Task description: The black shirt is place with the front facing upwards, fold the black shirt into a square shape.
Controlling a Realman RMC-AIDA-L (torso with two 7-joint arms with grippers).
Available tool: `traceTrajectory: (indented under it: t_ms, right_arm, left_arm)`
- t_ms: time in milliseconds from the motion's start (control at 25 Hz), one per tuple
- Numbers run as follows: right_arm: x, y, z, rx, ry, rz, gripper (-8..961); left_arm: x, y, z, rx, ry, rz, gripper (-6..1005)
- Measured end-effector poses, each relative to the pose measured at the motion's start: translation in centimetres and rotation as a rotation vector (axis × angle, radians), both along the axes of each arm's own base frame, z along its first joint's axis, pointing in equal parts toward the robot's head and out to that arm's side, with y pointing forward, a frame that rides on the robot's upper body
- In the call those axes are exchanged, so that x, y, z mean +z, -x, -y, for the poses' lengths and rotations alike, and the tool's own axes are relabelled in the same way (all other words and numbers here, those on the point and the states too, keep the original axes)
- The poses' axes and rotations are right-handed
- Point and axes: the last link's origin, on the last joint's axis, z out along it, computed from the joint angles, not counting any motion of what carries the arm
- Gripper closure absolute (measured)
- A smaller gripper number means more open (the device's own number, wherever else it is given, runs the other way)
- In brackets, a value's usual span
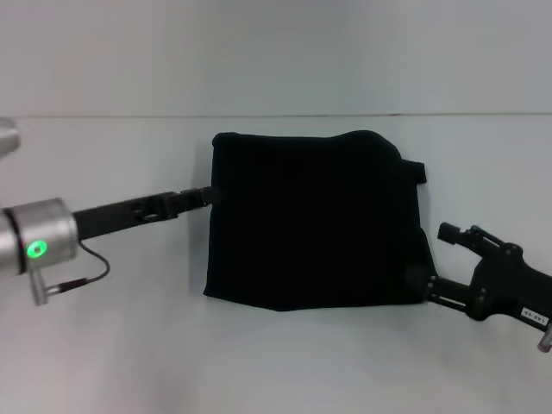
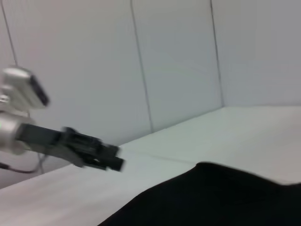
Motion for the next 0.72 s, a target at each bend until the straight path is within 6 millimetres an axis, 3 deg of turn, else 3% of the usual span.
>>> traceTrajectory:
  t_ms: [160, 360, 520, 720]
  right_arm:
    - [-0.1, 0.3, -0.2, 0.042, -0.055, 0.025, 26]
    - [-1.5, 0.2, 0.6, 0.097, -0.091, 0.075, 26]
    - [-3.0, -0.9, 1.7, 0.049, -0.107, 0.12, 26]
    - [-3.8, -2.1, 2.0, -0.029, -0.103, 0.16, 26]
  left_arm:
    - [1.5, 0.0, 3.0, -0.309, -0.076, -0.041, 572]
    - [0.6, 1.6, 7.5, -0.559, -0.124, -0.138, 407]
    - [-1.0, 3.1, 10.1, -0.584, -0.146, -0.191, 255]
    - [-2.1, 4.3, 11.1, -0.537, -0.145, -0.233, 75]
